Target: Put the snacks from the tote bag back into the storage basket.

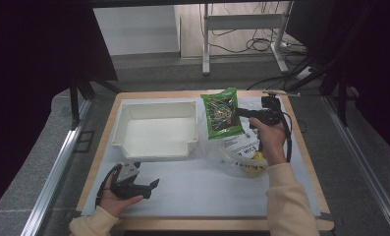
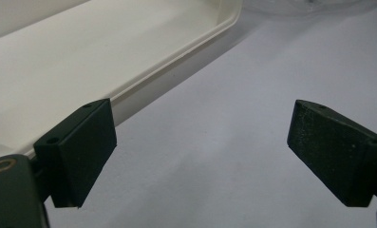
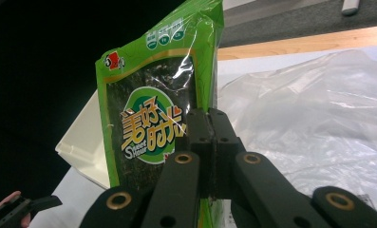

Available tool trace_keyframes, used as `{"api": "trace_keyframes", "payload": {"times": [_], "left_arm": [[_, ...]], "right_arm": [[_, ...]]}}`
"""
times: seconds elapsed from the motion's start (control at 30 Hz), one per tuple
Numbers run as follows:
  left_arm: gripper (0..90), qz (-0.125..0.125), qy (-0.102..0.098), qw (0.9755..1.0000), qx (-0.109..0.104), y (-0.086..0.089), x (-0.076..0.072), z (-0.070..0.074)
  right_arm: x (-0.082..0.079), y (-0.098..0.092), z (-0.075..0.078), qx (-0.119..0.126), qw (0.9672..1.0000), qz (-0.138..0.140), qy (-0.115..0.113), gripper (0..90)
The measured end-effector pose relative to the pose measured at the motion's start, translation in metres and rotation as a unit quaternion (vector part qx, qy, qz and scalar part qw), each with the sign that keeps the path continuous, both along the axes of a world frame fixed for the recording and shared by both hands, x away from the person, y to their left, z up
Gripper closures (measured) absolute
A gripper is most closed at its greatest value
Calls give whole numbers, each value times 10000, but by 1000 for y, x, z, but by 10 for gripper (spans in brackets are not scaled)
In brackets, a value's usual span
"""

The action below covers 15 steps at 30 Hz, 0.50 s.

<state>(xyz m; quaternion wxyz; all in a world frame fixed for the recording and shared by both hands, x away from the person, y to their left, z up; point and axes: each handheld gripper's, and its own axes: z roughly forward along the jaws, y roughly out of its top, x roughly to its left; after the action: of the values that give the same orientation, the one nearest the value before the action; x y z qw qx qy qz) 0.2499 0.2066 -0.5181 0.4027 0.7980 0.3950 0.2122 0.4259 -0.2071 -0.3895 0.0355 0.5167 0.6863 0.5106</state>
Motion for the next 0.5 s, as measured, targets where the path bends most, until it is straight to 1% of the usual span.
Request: {"api": "trace_keyframes", "payload": {"times": [0.27,0.37,0.5], "left_arm": [[90,0,-8,10000,-8,0,0,0],[90,-5,-5,10000,-6,0,0,0],[90,-8,-8,10000,-5,0,0,0]], "right_arm": [[3,10,-1,44,10000,87,-1,896],[4,17,-1,86,9998,168,-4,896],[5,27,0,82,9997,244,-31,896]]}}
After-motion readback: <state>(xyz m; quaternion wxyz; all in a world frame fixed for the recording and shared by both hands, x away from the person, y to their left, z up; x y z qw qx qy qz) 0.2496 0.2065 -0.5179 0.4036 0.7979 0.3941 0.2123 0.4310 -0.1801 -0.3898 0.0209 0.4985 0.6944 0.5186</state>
